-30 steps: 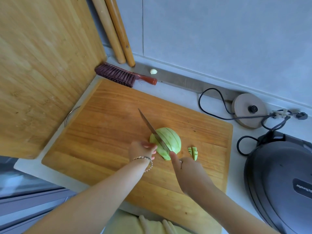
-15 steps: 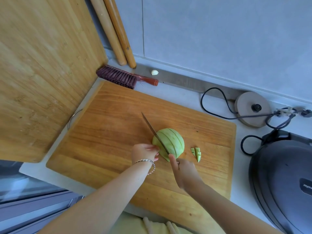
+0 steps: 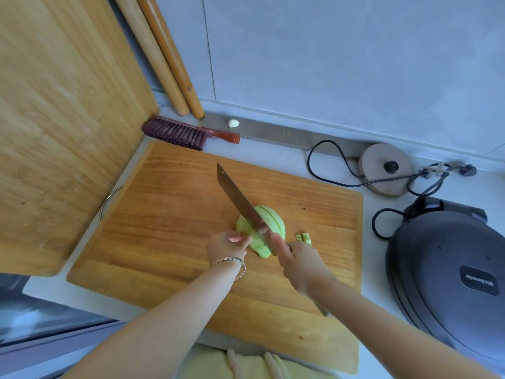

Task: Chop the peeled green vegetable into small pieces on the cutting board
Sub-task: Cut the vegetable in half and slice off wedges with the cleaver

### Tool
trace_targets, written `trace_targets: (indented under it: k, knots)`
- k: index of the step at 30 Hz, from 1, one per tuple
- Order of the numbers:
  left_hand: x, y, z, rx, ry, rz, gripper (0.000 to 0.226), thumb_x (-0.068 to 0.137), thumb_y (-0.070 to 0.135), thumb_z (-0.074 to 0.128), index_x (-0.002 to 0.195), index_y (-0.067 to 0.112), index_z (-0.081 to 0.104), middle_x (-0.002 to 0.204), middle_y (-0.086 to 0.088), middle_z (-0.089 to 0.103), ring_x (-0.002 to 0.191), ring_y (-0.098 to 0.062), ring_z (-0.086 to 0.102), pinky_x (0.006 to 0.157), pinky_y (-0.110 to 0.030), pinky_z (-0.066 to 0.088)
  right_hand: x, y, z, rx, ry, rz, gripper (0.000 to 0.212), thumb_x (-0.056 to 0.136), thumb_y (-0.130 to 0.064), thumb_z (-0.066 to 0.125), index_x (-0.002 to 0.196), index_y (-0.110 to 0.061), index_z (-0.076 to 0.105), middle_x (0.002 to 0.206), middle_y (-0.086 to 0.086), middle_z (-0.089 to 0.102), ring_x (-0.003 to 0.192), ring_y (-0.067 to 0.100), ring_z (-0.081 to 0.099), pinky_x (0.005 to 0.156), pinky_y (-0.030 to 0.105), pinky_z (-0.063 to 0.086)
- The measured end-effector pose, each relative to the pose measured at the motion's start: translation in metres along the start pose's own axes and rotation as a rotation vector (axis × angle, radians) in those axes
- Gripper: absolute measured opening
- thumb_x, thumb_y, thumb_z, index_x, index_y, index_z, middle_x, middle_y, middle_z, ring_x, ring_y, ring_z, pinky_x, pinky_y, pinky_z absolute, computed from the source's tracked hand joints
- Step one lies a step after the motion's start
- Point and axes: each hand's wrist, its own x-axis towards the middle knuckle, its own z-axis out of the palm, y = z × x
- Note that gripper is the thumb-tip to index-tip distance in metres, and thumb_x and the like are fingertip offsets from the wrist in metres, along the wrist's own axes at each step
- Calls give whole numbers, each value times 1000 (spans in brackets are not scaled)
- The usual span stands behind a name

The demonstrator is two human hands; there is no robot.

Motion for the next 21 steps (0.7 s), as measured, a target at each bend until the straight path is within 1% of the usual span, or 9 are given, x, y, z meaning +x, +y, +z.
trace_targets:
  k: [2, 4, 6, 7, 9, 12, 16, 18, 21]
  knots:
    - [2, -1, -1, 105, -3, 69, 13, 73, 17, 71, 83, 9, 69, 81, -4, 71, 71, -21, 69, 76, -36, 56, -7, -3, -14, 54, 39, -24, 54, 92, -58, 27, 71, -11, 42, 64, 8, 43, 58, 19, 38, 57, 30, 34]
    - [1, 2, -6, 342, -33, 226, 18, 76, 23, 67, 89, 11, 65, 87, -2, 69, 81, -19, 66, 75, -31, 54, -10, 0, -29, 118, 83, -24, 54, 91, -59, 28, 69, -11, 42, 58, 5, 43, 51, 18, 38, 54, 30, 35]
    - [0, 10, -14, 629, -59, 497, 33, 77, 31, 66, 105, 16, 56, 103, 1, 62, 93, -15, 59, 78, -29, 51, -9, 8, -41, 174, 112, 19, 54, 91, -59, 27, 67, -12, 41, 52, 0, 40, 44, 14, 34, 47, 27, 33]
    - [1, 15, -19, 776, -105, 674, 47, 75, 34, 67, 115, 18, 50, 116, -1, 55, 105, -16, 54, 87, -30, 48, -8, 13, -45, 203, 122, 52, 54, 92, -59, 28, 66, -13, 40, 51, -2, 38, 42, 13, 33, 44, 26, 31]
    - [7, 35, -24, 1156, -328, 977, 83, 72, 43, 69, 138, 19, 26, 145, -4, 28, 134, -22, 28, 110, -34, 26, -7, 23, -51, 257, 136, 123, 55, 93, -58, 28, 64, -13, 39, 49, -3, 36, 39, 12, 30, 41, 24, 29]
    - [24, 64, -14, 1683, -535, 1267, 121, 64, 53, 73, 144, 24, -12, 154, 1, -14, 142, -22, -11, 114, -40, -6, -7, 37, -51, 298, 138, 198, 57, 93, -59, 28, 62, -13, 41, 48, -2, 36, 37, 13, 30, 39, 23, 29]
    - [37, 74, 19, 1977, -711, 1310, 125, 61, 52, 76, 142, 30, -17, 153, 0, -21, 141, -24, -17, 112, -49, -8, -9, 48, -50, 316, 120, 242, 57, 92, -60, 28, 63, -13, 41, 48, -2, 37, 37, 12, 30, 40, 23, 28]
    - [39, 75, 27, 1987, -776, 1287, 115, 66, 47, 74, 143, 35, -10, 155, 2, -9, 143, -24, -6, 115, -49, 2, -9, 52, -50, 310, 112, 259, 57, 92, -60, 28, 63, -12, 41, 48, -2, 37, 37, 12, 30, 40, 23, 29]
    - [43, 70, 26, 1869, -747, 1242, 100, 67, 43, 72, 143, 35, 7, 153, 0, 12, 137, -27, 17, 112, -42, 22, -8, 58, -51, 326, 103, 277, 56, 91, -60, 29, 64, -12, 39, 48, -2, 36, 37, 12, 28, 39, 22, 27]
